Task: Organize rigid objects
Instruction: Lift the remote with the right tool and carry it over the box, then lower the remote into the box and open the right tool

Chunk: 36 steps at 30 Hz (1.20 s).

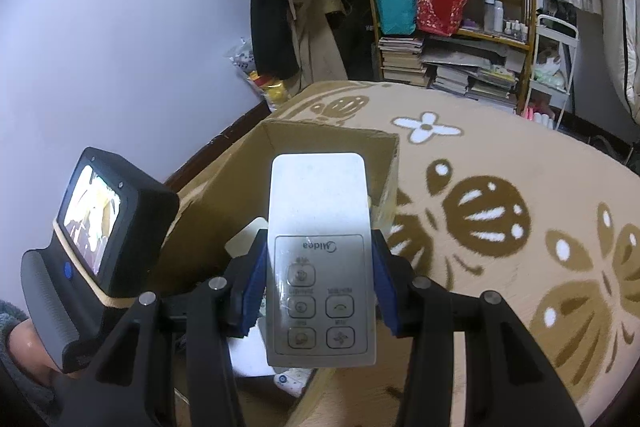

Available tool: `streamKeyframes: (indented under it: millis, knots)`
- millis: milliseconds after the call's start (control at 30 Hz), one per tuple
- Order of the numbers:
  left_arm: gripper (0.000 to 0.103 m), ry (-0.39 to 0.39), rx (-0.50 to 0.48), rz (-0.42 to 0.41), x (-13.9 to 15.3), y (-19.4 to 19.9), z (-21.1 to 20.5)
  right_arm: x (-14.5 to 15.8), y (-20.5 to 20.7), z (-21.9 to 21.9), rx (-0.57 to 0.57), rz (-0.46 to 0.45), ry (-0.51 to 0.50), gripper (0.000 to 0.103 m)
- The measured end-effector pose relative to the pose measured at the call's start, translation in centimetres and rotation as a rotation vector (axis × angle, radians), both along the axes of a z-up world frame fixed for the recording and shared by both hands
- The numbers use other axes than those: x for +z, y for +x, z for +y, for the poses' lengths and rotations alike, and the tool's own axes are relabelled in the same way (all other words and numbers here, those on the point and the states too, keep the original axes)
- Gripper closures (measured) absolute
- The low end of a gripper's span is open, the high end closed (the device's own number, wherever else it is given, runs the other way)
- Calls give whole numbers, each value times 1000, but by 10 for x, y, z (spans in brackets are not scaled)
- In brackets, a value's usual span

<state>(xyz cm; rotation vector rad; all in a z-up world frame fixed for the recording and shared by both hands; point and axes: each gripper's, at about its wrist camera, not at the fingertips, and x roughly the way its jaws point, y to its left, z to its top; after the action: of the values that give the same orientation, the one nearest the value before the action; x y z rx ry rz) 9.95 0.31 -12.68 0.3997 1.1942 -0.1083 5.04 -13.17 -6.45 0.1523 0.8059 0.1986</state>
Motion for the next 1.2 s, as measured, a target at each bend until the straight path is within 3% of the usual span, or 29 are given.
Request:
streamKeyframes:
  millis: [500,733,833,967,1067,1133,1200]
  knots:
    - [74,-11,2,-16,4,-3,1,-3,-3,8,24,-9,-24,50]
    - [74,-81,32,-34,11,-10,9,-4,-12,8,-10,14,-54,49]
    - [74,-96,17,-67,21,-17,8,-4,-21,2,-39,23,-38,41]
    - [74,-105,-4,-118,36,-27,9,-3,-35,-5,-74,26,-23,38]
    - [67,-126,-2,-144,46,-34,13,-1,-44,-11,-105,23,-3,28]
    - [58,-135,3,-166,52,-39,15,1,-52,-17,-131,8,-4,19]
    - [43,-137,12,-188,57,-42,18,3,-58,-21,-156,-2,-31,18]
